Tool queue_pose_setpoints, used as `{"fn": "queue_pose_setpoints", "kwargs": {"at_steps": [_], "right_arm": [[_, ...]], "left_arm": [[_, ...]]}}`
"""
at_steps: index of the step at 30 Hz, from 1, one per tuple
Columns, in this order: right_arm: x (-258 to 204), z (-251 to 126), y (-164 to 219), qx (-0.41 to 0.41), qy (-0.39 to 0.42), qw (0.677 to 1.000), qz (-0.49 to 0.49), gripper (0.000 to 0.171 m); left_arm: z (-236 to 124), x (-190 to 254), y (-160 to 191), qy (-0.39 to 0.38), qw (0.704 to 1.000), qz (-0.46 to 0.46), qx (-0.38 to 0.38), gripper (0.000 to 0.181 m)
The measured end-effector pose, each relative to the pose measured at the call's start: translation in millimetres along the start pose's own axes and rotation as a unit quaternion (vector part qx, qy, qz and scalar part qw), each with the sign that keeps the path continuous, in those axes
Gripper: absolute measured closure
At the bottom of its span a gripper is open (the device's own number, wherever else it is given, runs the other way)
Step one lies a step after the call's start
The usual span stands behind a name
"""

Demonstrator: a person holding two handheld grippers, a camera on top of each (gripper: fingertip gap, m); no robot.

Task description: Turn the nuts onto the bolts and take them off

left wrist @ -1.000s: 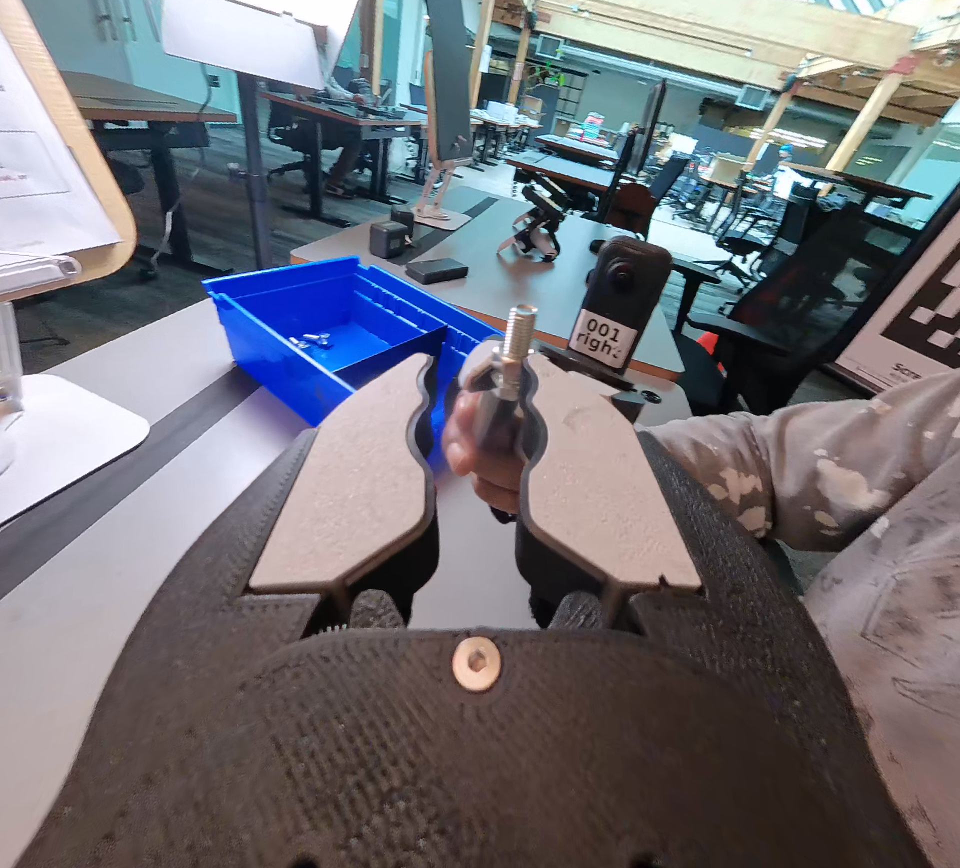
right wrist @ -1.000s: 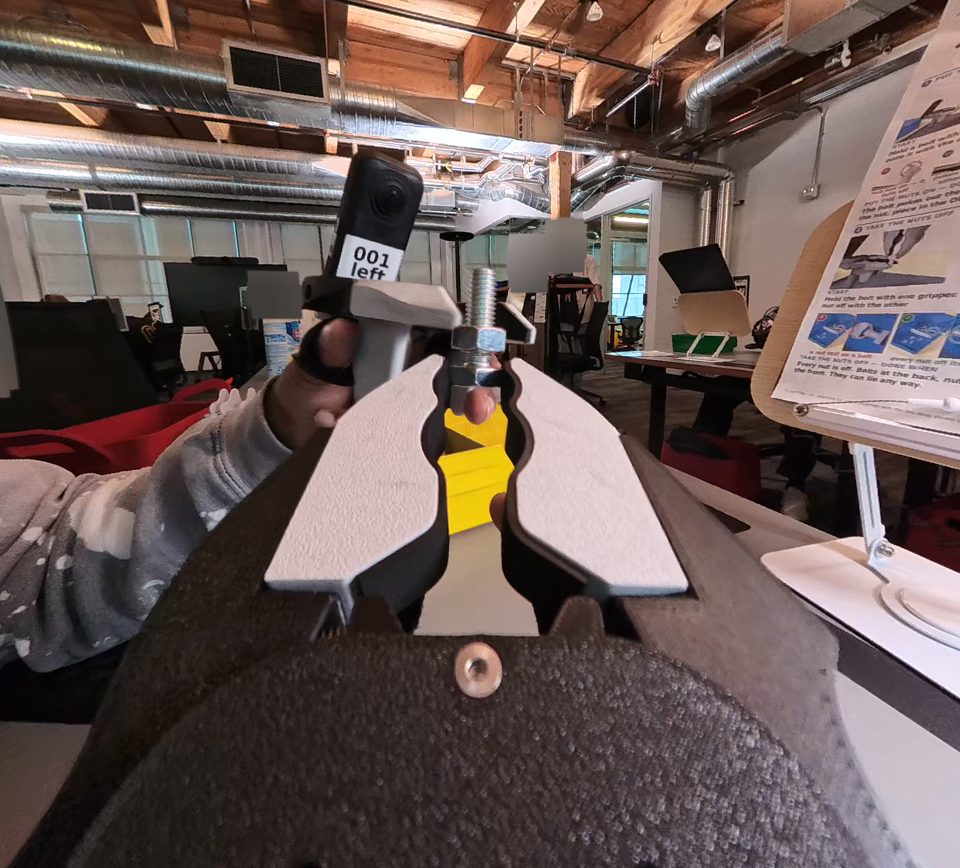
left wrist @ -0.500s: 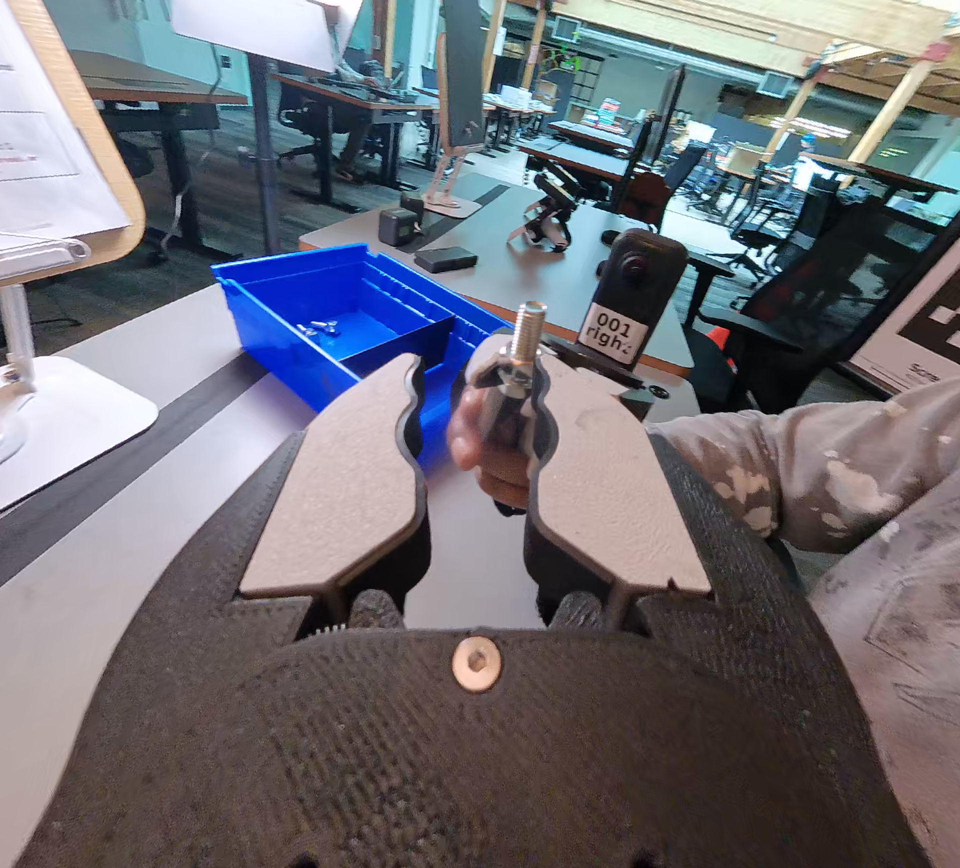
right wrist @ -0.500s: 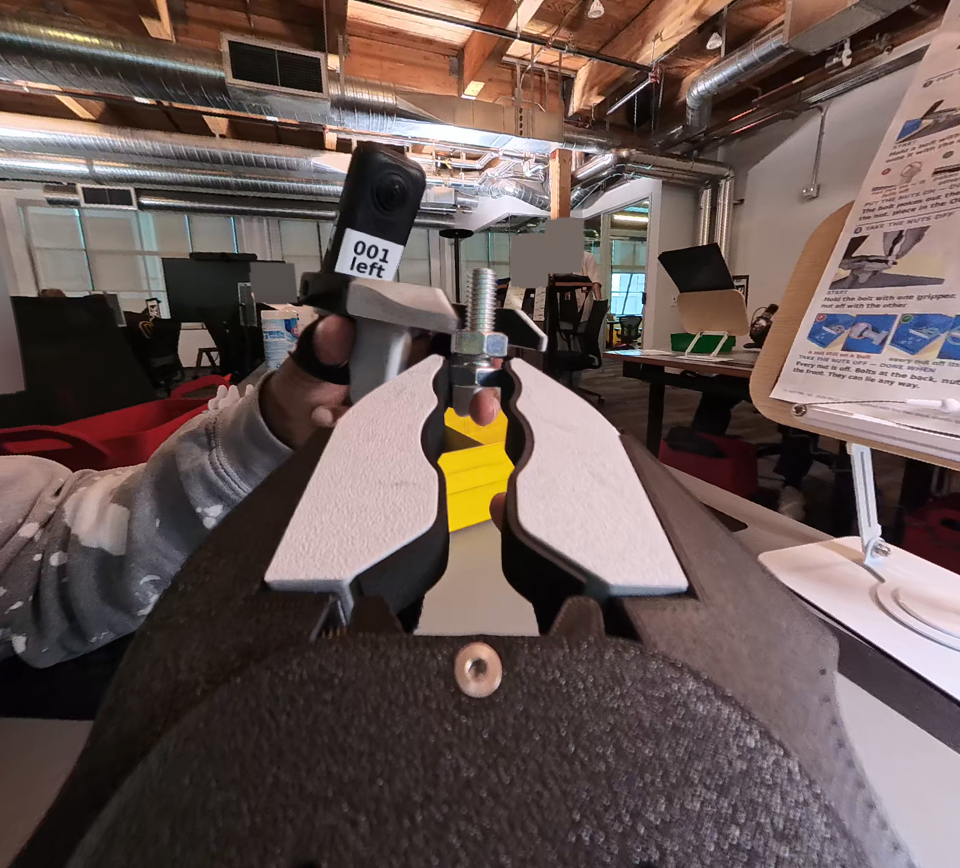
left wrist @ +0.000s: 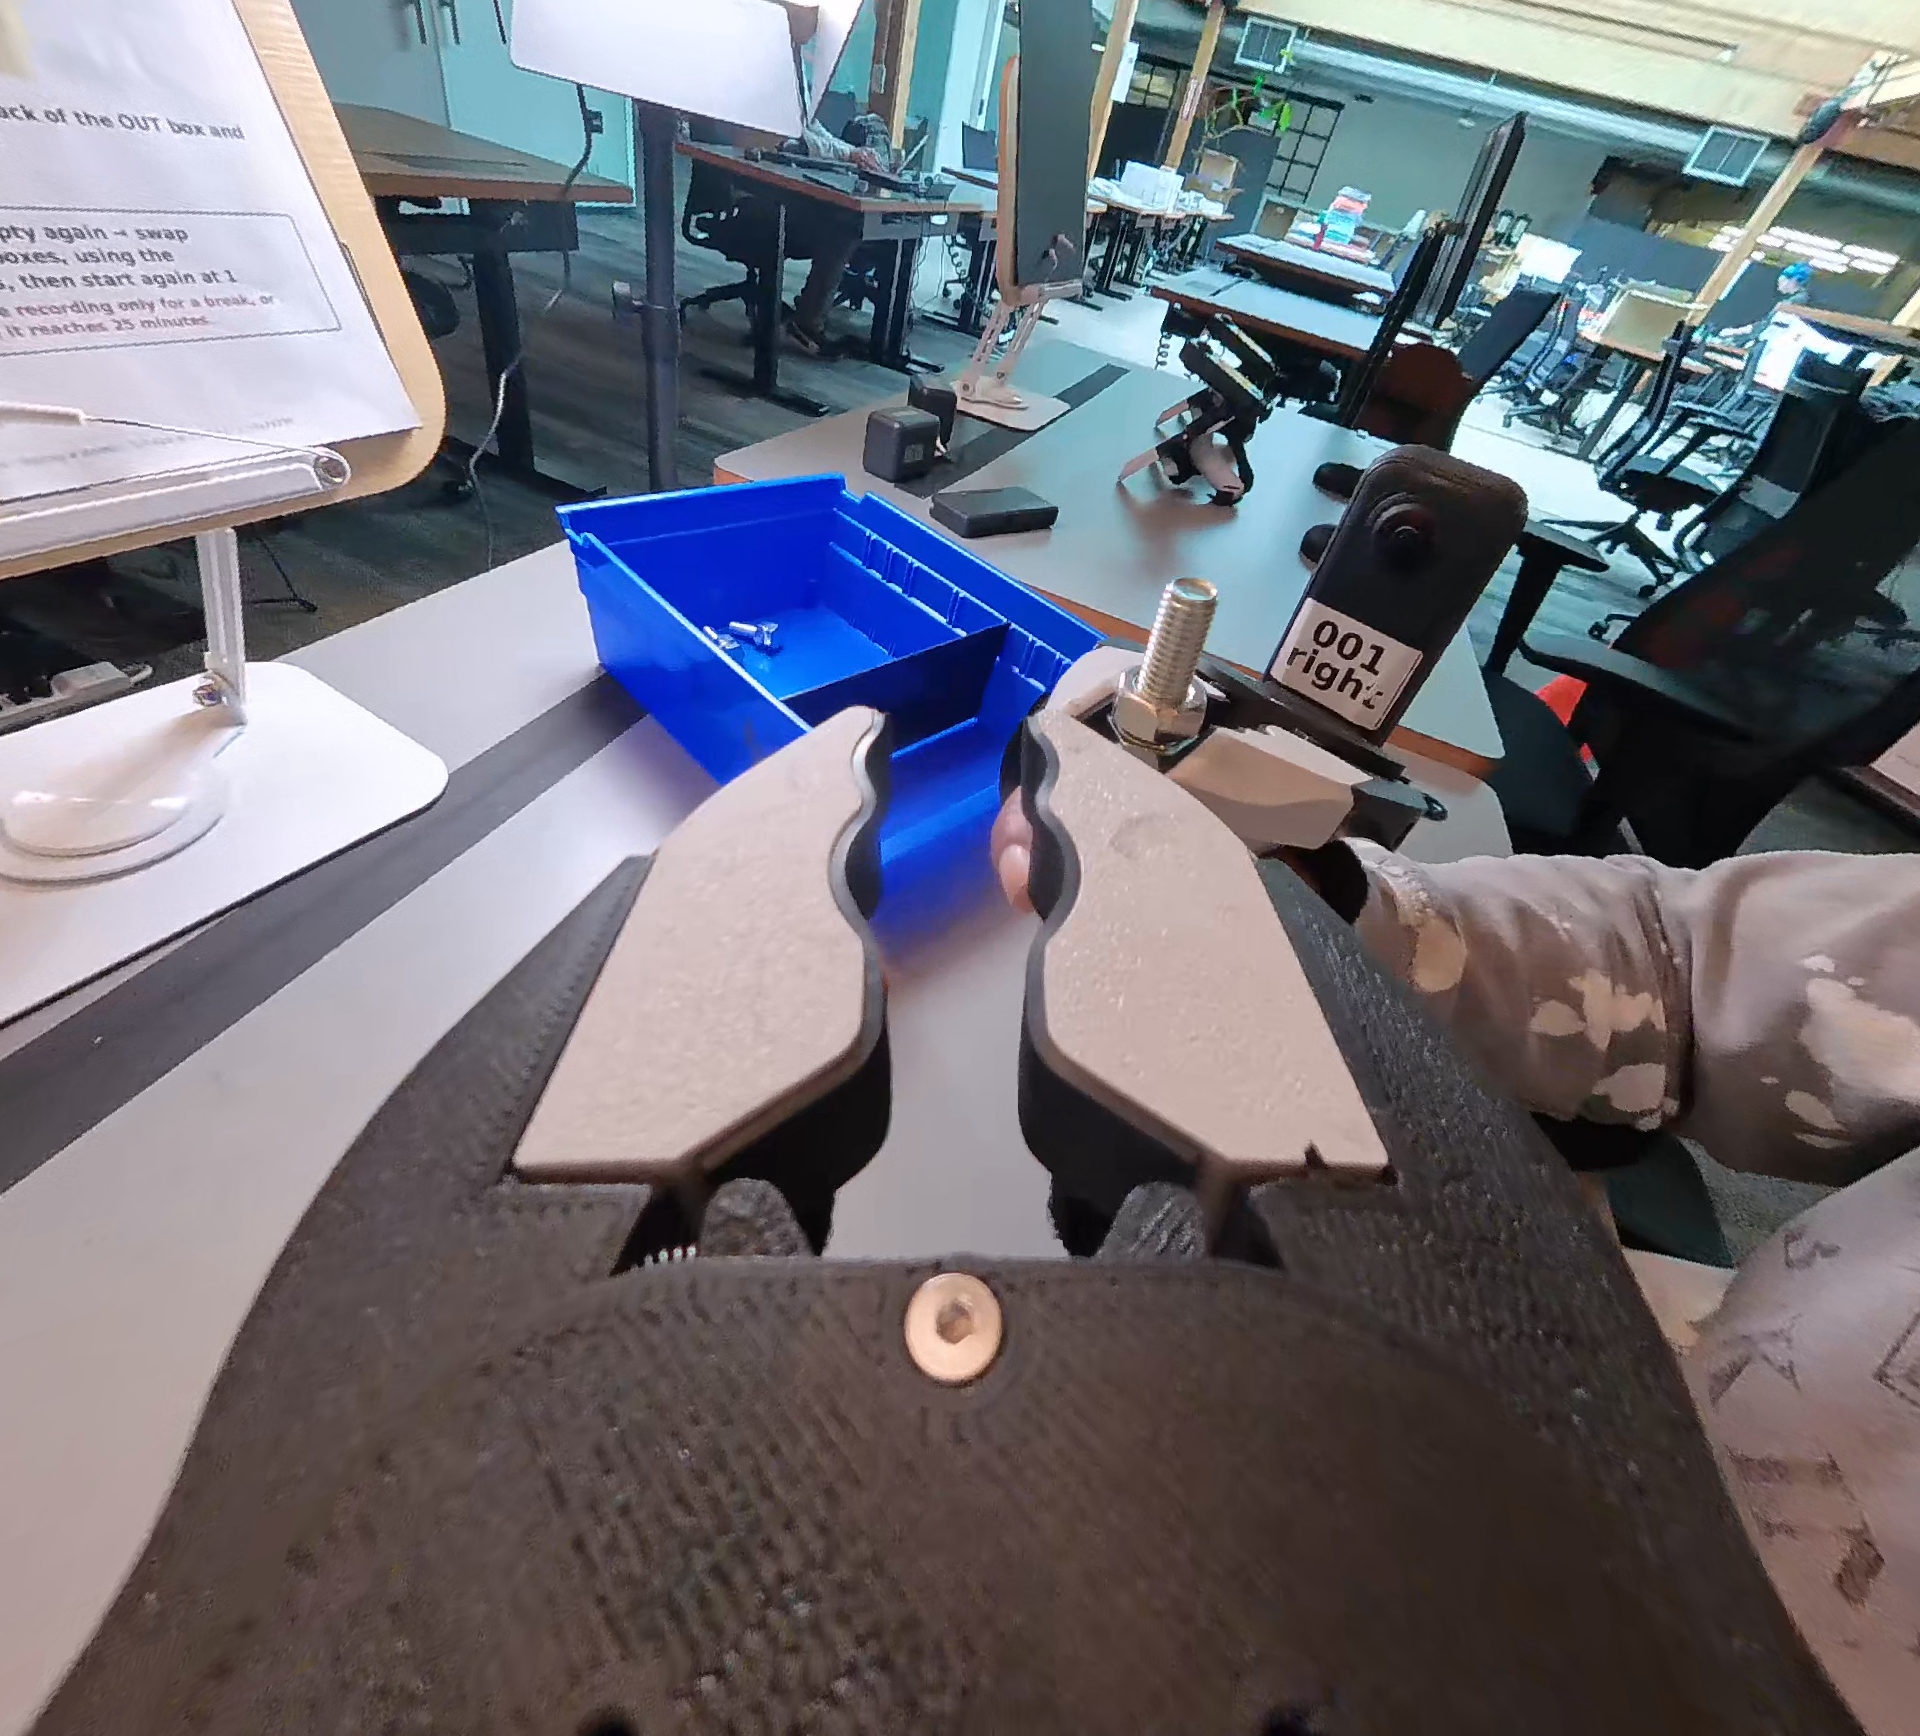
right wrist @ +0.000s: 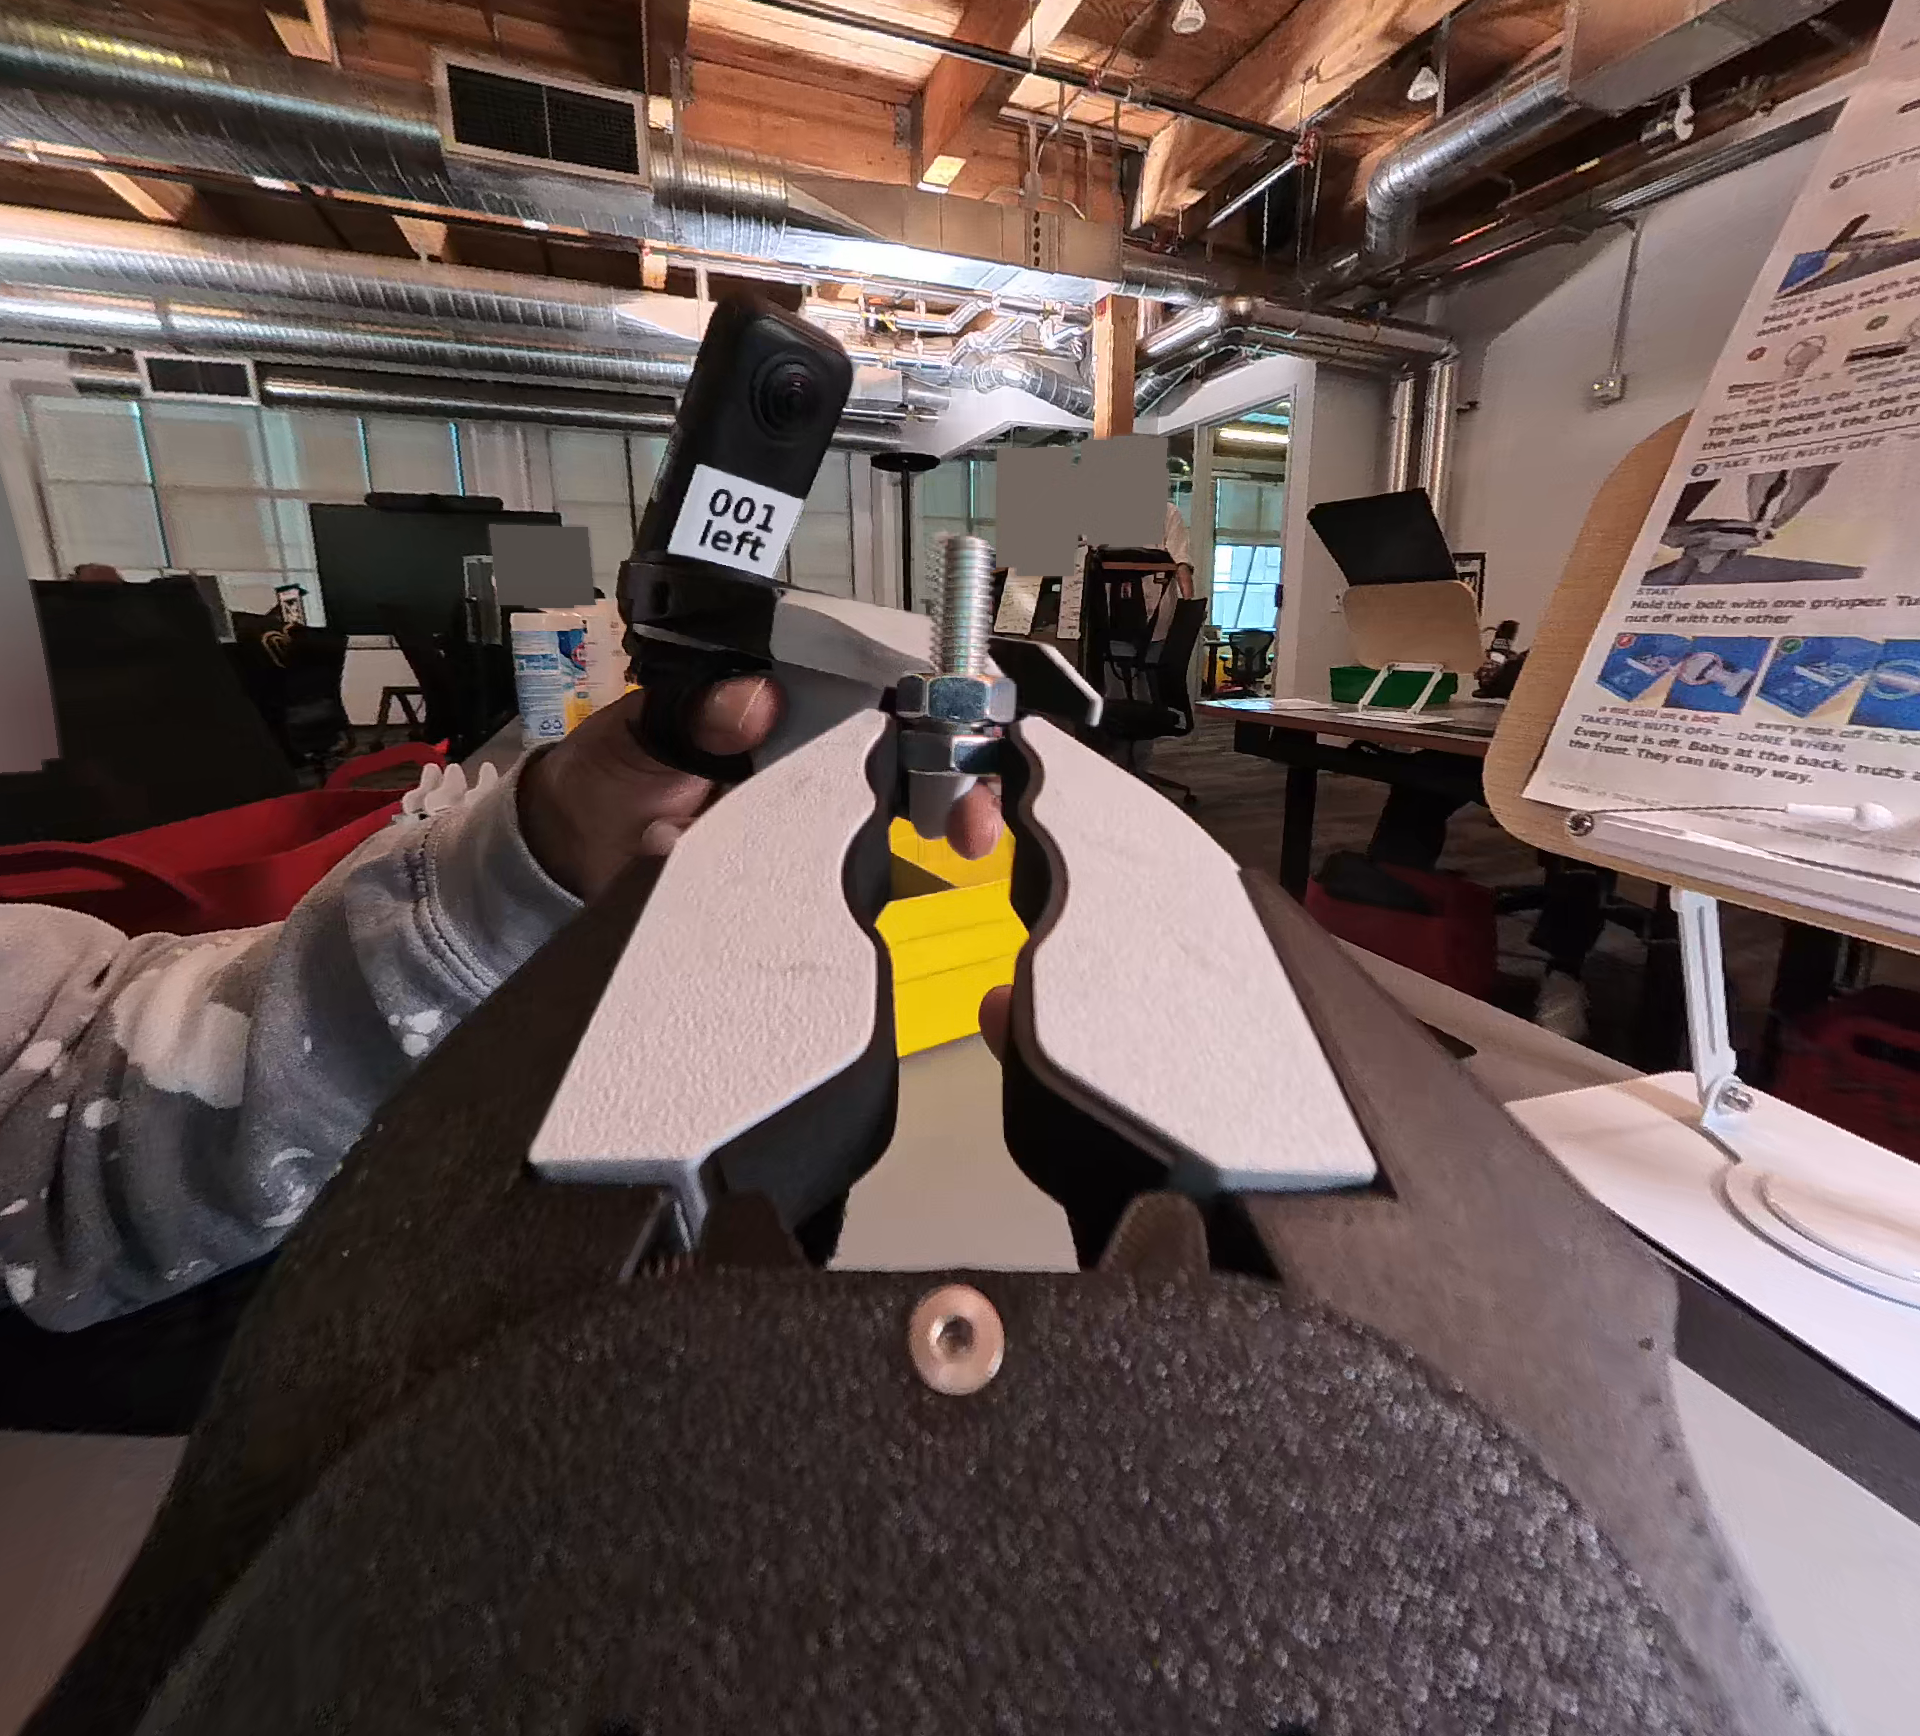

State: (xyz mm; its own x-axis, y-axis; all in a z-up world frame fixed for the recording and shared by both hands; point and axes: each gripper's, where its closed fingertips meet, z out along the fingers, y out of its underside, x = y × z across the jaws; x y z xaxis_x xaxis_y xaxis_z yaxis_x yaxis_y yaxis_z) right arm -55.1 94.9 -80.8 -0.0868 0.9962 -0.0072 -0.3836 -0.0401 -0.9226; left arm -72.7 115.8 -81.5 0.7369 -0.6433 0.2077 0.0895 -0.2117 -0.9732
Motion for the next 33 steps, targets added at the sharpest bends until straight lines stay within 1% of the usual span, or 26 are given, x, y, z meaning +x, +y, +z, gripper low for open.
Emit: {"fn": "queue_pose_setpoints", "kwargs": {"at_steps": [3, 5, 6, 9, 11, 13, 15, 17, 20, 22, 23, 25, 29, 32, 33], "right_arm": [[13.8, -2.9, -3.6, -0.014, 0.030, 0.999, -0.015, 0.153], [37.5, -9.7, -10.3, -0.037, 0.076, 0.996, -0.035, 0.153], [55.1, -15.8, -14.6, -0.057, 0.107, 0.992, -0.043, 0.153], [123.5, -50.9, -28.7, -0.128, 0.227, 0.963, -0.065, 0.153], [176.4, -84.5, -28.2, -0.194, 0.310, 0.929, -0.061, 0.153], [230.4, -123.2, -17.5, -0.278, 0.389, 0.876, -0.058, 0.153], [279.3, -167.5, 8.4, -0.398, 0.451, 0.798, -0.045, 0.153], [312.8, -209.6, 40.2, -0.494, 0.484, 0.722, 0.007, 0.152], [338.4, -261.0, 76.8, -0.585, 0.518, 0.620, 0.071, 0.153], [343.3, -282.2, 94.1, -0.623, 0.527, 0.570, 0.096, 0.153], [344.7, -289.1, 101.2, -0.635, 0.531, 0.551, 0.106, 0.153], [348.1, -295.6, 111.5, -0.650, 0.535, 0.529, 0.109, 0.153], [352.5, -298.3, 124.1, -0.660, 0.542, 0.507, 0.113, 0.153], [354.5, -298.7, 125.9, -0.663, 0.546, 0.501, 0.104, 0.152], [355.7, -295.6, 123.1, -0.662, 0.545, 0.506, 0.097, 0.146]], "left_arm": [[-4.0, -12.9, -4.3, -0.028, 0.999, 0.013, 0.026, 0.170], [-7.9, -29.0, -6.0, -0.067, 0.996, 0.028, 0.047, 0.180], [-9.6, -36.6, -6.0, -0.084, 0.995, 0.030, 0.055, 0.181], [-12.7, -53.2, -4.4, -0.117, 0.990, 0.026, 0.070, 0.181], [-12.6, -57.6, -2.4, -0.124, 0.989, 0.023, 0.071, 0.181], [-11.5, -58.7, -1.4, -0.130, 0.989, 0.028, 0.069, 0.181], [-10.3, -57.0, -1.5, -0.132, 0.988, 0.036, 0.065, 0.181], [-10.9, -54.0, -3.7, -0.134, 0.988, 0.045, 0.067, 0.181], [-15.2, -50.6, -9.4, -0.141, 0.986, 0.060, 0.070, 0.181], [-19.3, -49.9, -14.1, -0.145, 0.984, 0.068, 0.074, 0.181], [-21.6, -49.7, -16.7, -0.147, 0.984, 0.070, 0.077, 0.181], [-26.0, -49.2, -21.4, -0.150, 0.983, 0.073, 0.083, 0.181], [-33.6, -50.1, -28.3, -0.156, 0.981, 0.078, 0.090, 0.181], [-37.7, -52.4, -31.2, -0.160, 0.980, 0.078, 0.094, 0.181], [-38.7, -53.2, -31.6, -0.160, 0.980, 0.077, 0.094, 0.181]]}}
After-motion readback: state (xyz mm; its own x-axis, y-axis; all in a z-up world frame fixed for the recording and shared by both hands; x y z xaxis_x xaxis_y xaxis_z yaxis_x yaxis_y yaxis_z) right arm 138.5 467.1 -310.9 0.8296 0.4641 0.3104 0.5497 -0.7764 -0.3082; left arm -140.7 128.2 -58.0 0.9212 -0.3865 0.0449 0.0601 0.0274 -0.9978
